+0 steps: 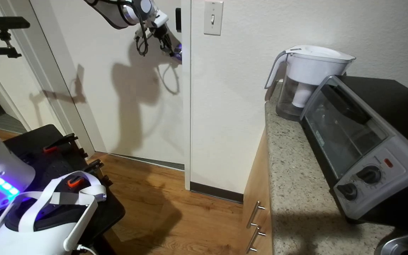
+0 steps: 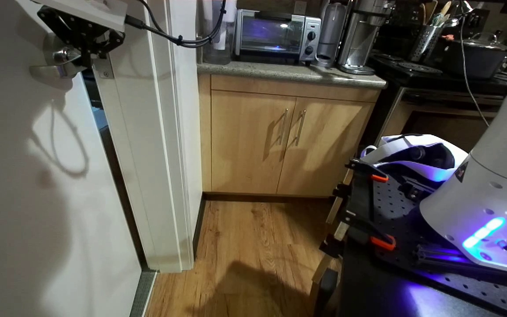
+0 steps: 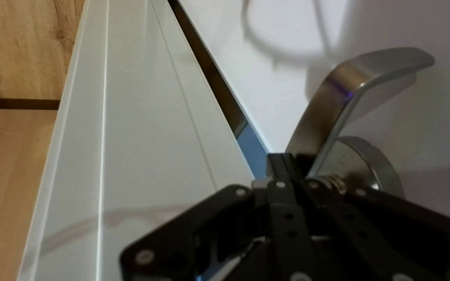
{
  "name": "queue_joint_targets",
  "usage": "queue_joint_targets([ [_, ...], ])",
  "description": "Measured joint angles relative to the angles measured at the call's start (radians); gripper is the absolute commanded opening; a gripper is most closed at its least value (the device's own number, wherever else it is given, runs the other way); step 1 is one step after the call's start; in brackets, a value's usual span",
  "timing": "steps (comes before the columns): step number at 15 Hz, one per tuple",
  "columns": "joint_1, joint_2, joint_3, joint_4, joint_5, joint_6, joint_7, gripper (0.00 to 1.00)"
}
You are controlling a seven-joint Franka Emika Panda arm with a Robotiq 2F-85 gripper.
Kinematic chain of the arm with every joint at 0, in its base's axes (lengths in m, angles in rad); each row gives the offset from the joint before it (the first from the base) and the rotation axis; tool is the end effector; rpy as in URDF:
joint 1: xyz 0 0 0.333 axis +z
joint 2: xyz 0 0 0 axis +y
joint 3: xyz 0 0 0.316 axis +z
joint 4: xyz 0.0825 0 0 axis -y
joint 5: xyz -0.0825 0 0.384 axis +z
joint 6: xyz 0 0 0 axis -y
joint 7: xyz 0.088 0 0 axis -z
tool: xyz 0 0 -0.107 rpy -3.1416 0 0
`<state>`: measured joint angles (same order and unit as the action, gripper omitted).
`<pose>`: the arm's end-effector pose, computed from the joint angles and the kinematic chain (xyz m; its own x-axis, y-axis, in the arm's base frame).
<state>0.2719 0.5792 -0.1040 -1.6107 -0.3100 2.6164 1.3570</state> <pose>0.7127 0.1404 0.3362 0.5112 -0.7741 0.3735 -0.7261 -0.6215 -0.2941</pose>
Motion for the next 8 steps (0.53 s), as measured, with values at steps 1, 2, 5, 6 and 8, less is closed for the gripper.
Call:
queue_joint_targets([
  [1, 0.0, 0.006, -0.001, 0.015, 0.0, 0.0, 0.0, 0.0],
  [2, 0.001, 0.012, -0.002, 0.03, 0.0, 0.0, 0.0, 0.0],
  [5, 0.003, 0.028, -0.004, 0.084, 0.0, 0.006, 0.0, 0.0],
  [6, 0.005, 0.034, -0.005, 0.105, 0.0, 0.007, 0.0, 0.0],
  [8, 0.011, 0.047, -0.008, 0.137, 0.0, 0.008, 0.0, 0.0],
])
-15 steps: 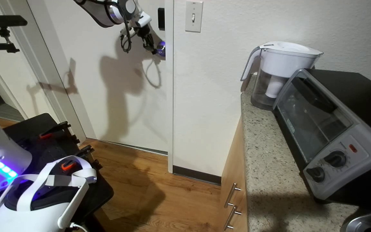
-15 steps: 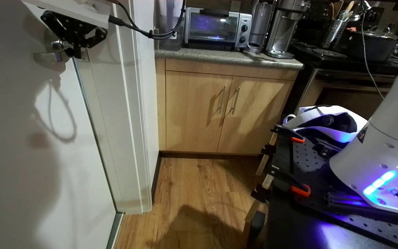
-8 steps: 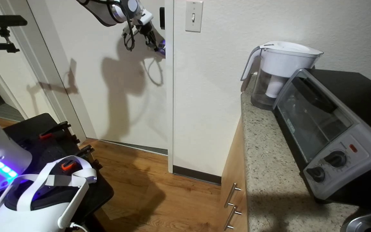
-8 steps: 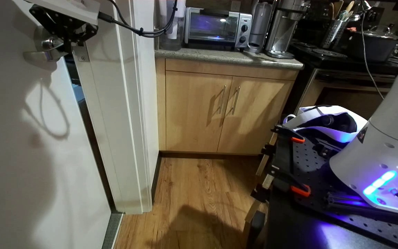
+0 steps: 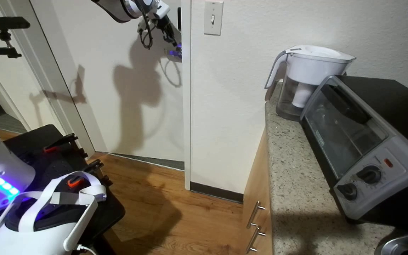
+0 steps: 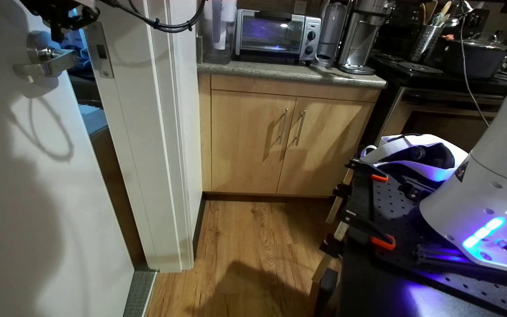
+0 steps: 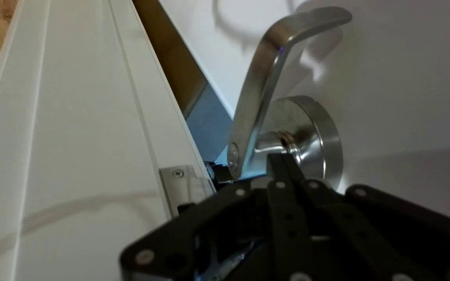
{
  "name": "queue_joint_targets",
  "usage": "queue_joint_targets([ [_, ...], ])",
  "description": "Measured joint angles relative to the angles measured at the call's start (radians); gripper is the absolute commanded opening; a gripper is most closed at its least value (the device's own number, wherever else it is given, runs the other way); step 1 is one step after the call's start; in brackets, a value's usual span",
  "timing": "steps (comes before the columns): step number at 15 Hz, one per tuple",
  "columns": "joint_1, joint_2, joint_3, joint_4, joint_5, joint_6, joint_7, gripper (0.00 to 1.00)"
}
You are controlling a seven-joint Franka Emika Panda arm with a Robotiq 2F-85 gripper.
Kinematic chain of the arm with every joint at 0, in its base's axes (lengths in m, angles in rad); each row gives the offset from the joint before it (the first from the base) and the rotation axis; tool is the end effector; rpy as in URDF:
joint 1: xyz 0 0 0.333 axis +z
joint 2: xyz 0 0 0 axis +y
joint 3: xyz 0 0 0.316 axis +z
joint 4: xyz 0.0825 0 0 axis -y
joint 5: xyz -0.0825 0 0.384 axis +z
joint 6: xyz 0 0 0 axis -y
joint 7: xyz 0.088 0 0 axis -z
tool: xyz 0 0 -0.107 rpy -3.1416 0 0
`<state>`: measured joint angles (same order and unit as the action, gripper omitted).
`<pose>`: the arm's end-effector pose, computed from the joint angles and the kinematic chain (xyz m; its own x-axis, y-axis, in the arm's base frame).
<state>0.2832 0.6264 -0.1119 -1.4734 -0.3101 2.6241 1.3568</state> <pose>0.7385 0.1537 0.3702 0.4851 -0.7705 0.4136 -0.6839 -0.6290 -0.3696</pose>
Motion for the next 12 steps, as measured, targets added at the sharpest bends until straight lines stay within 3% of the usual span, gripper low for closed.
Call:
queue_joint_targets([
  [7, 0.03, 0.027, -0.025, 0.033, -0.001, -0.001, 0.0, 0.0],
  [12, 0.064, -0.018, -0.061, -0.073, -0.039, -0.02, 0.002, 0.0],
])
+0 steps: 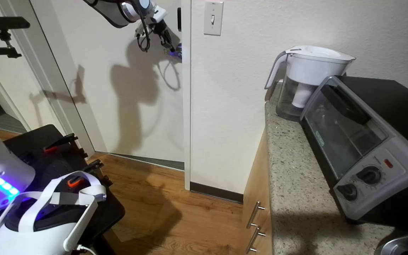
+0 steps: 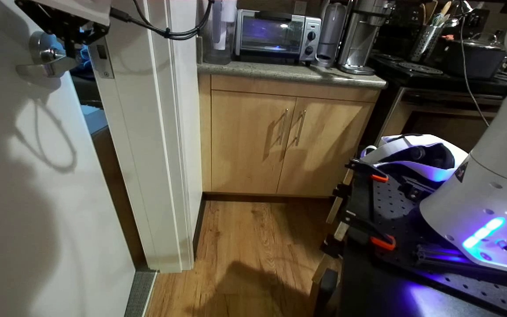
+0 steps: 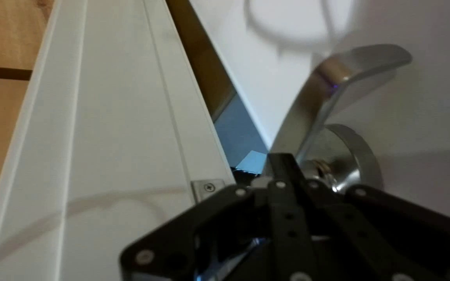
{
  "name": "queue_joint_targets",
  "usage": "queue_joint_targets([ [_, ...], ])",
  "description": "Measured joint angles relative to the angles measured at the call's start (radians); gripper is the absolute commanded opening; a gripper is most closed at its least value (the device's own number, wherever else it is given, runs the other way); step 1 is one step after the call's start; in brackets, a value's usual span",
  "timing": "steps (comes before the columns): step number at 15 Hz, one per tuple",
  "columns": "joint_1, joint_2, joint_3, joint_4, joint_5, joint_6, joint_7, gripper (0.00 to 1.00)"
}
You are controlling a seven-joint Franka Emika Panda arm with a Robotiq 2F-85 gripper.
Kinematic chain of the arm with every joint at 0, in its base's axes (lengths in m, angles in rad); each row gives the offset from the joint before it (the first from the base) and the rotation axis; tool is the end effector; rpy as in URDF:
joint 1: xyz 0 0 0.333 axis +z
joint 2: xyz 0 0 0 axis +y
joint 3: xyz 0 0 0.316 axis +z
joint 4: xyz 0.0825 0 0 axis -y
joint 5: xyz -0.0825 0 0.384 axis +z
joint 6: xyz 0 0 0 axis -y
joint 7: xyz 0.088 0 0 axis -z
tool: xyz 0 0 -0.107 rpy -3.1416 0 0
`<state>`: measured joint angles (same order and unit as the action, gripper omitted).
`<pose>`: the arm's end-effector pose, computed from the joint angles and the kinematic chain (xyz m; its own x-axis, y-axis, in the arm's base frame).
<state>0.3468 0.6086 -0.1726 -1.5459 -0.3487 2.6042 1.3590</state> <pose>0.7220 0.1587 0.3476 0.5234 -0.7260 0.4460 -0.6892 -0.6685 -0.2794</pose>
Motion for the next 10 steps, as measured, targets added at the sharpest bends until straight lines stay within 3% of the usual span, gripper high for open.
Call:
queue_joint_targets([
  [6, 0.018, -0.149, -0.017, -0.231, -0.064, 0.0, 0.005, 0.0],
  [10, 0.012, -0.198, 0.002, -0.305, -0.064, 0.029, 0.006, 0.0],
])
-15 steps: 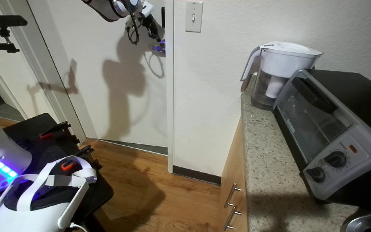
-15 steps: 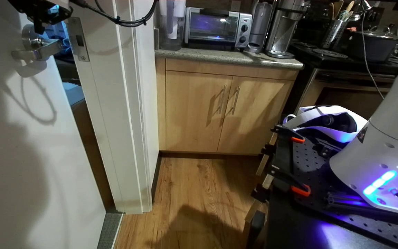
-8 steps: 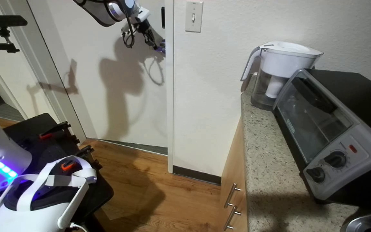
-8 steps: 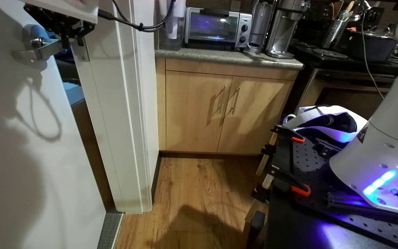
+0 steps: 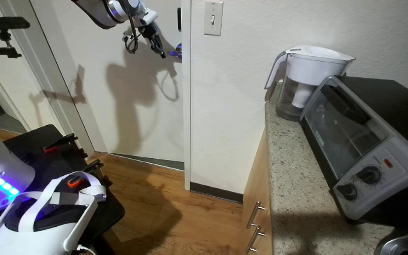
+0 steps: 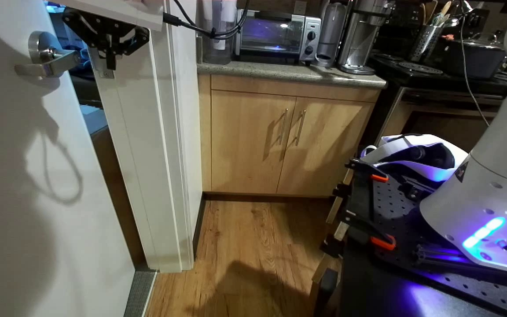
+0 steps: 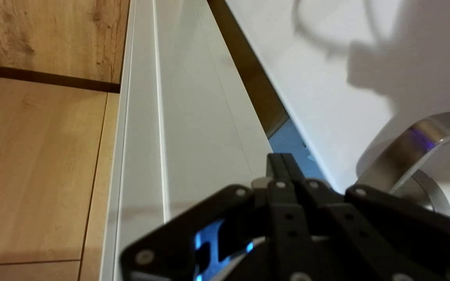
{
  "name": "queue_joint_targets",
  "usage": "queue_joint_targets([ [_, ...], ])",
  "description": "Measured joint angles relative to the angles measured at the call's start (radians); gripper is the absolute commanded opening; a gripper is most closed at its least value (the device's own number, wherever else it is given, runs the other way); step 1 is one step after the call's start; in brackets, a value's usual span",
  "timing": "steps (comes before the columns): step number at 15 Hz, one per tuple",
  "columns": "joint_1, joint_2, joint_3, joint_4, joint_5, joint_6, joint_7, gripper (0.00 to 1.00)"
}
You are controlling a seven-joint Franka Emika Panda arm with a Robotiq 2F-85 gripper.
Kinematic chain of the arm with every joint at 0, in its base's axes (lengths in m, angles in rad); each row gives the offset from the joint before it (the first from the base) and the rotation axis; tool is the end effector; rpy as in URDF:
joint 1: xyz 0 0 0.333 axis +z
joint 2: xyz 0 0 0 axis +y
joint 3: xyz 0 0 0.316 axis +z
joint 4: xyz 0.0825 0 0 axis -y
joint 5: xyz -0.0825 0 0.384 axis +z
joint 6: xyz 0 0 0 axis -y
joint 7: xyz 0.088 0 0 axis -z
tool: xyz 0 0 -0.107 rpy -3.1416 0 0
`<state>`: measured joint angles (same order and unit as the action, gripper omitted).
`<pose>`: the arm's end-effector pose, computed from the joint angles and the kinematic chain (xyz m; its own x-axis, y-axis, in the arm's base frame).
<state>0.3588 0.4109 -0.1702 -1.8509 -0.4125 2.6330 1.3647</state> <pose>0.6540 0.1451 0.3421 0.5811 -0.6957 0.4223 -0.6866 -0.6977 -0.2045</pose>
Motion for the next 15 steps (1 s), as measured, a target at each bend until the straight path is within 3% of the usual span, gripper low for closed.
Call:
queue_joint_targets([
  [7, -0.003, 0.036, 0.002, -0.018, 0.008, 0.176, 0.02, 0.0],
  [15, 0.001, 0.106, -0.048, 0.006, 0.008, 0.326, 0.038, 0.0],
])
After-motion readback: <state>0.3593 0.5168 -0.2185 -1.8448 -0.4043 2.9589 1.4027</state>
